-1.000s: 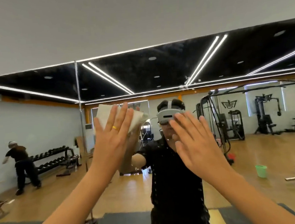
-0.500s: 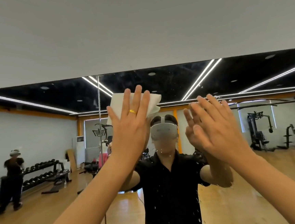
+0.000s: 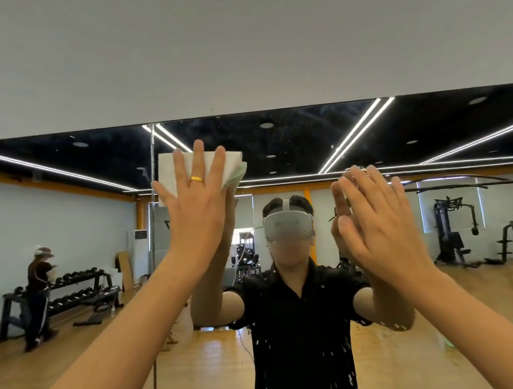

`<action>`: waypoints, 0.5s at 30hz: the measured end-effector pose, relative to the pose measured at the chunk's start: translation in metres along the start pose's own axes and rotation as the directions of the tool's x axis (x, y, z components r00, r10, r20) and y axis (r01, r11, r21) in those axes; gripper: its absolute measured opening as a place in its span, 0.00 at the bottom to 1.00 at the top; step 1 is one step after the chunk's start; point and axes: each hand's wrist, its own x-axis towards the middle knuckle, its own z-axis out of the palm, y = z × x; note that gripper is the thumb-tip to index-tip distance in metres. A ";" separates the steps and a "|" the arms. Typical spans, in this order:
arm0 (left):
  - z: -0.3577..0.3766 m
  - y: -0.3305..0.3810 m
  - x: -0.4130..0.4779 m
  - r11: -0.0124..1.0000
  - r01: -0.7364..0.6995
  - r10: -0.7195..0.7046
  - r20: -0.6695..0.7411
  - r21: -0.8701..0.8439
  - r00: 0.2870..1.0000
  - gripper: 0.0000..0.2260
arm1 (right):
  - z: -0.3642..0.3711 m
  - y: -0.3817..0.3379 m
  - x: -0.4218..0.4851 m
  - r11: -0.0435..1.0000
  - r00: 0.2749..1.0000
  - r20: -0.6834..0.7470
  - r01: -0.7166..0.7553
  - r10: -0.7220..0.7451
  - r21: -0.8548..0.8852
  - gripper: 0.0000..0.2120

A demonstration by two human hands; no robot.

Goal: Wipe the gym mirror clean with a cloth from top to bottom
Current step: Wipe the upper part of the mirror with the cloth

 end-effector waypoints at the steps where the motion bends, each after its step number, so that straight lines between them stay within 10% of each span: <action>1: 0.002 0.002 0.003 0.999 0.038 -0.038 0.030 -0.008 0.999 0.29 | 0.001 0.003 0.001 1.000 1.000 0.015 -0.014 0.014 0.006 0.30; 15: 0.013 0.007 0.060 0.991 0.112 -0.114 -0.017 -0.074 0.993 0.29 | 0.020 0.012 -0.004 0.999 1.000 -0.016 0.006 -0.007 -0.048 0.31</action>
